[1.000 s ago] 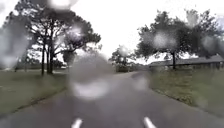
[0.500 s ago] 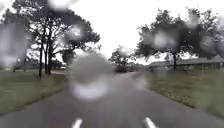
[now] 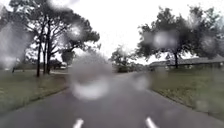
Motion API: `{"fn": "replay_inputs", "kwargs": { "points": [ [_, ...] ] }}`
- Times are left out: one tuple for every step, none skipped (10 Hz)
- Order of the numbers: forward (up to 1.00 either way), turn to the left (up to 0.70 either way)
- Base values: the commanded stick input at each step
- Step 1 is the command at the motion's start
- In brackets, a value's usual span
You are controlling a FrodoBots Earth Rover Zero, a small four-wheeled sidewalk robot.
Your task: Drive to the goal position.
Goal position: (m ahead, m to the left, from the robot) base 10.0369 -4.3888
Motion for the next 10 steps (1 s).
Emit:
{"fn": "replay_inputs", "kwargs": {
  "points": [
    [0.7,0.0],
    [0.7,0.0],
    [0.7,0.0],
    [0.7,0.0],
    [0.7,0.0],
    [0.7,0.0],
    [0.7,0.0],
    [0.7,0.0],
    [0.7,0.0],
    [0.7,0.0]
  ]
}}
